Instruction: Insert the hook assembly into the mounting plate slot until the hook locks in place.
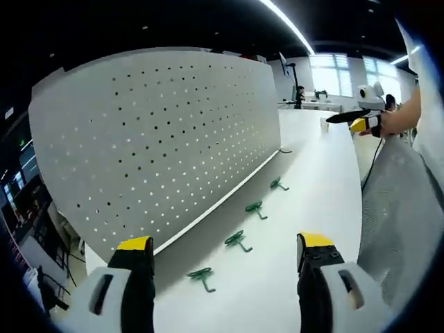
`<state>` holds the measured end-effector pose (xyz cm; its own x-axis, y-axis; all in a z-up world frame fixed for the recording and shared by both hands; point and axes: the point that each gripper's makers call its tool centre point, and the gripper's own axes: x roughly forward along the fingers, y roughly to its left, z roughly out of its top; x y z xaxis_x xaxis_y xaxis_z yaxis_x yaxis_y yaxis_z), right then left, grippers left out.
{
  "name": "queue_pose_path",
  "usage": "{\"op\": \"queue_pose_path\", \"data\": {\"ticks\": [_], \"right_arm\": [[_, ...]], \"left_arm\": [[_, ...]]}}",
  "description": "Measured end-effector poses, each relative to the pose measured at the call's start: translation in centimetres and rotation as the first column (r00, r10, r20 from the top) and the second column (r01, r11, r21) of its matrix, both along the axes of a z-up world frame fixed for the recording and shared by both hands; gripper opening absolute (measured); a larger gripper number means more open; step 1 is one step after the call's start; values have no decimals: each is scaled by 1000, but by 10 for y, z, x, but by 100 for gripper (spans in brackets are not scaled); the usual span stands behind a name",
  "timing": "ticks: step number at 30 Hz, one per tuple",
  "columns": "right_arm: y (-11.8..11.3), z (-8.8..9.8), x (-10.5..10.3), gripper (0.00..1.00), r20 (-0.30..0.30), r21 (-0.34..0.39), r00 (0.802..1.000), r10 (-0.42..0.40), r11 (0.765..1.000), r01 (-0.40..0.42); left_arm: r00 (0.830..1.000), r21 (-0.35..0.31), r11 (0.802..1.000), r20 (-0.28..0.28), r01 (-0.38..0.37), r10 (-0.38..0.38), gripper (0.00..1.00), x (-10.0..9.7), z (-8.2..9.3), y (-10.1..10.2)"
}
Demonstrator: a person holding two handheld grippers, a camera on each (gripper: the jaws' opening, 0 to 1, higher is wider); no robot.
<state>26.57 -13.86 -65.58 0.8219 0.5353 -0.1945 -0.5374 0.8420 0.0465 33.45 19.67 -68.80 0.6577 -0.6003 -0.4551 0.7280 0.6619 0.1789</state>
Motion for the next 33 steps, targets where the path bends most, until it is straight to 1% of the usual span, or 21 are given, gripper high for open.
{"op": "queue_pose_path", "data": {"ticks": [3,8,11,18,21,27,33], "right_arm": [[0,-1,0,72,-5,0,1000,-3,1000,3],[-1,-9,1,72,-38,-15,999,-10,1000,9],[-1,-11,0,72,-53,-17,999,-12,1000,12],[-2,-16,0,71,-72,-26,997,-16,1000,15],[-3,-19,0,71,-83,-29,996,-20,999,17],[-3,-25,-1,71,-112,-34,993,-22,999,18],[2,-28,-2,71,-124,-51,992,-5,999,-2]], "left_arm": [[1000,7,1000,-3,18,-18,87,3,2,0],[999,32,999,-14,44,-44,87,8,1,1],[998,35,998,-18,57,-56,87,11,2,1],[995,83,992,-34,99,-97,86,16,-4,4],[992,121,985,-38,124,-120,85,19,-6,6],[985,155,973,-63,171,-163,85,21,-10,6],[975,186,959,-96,215,-200,85,23,-16,6]]}}
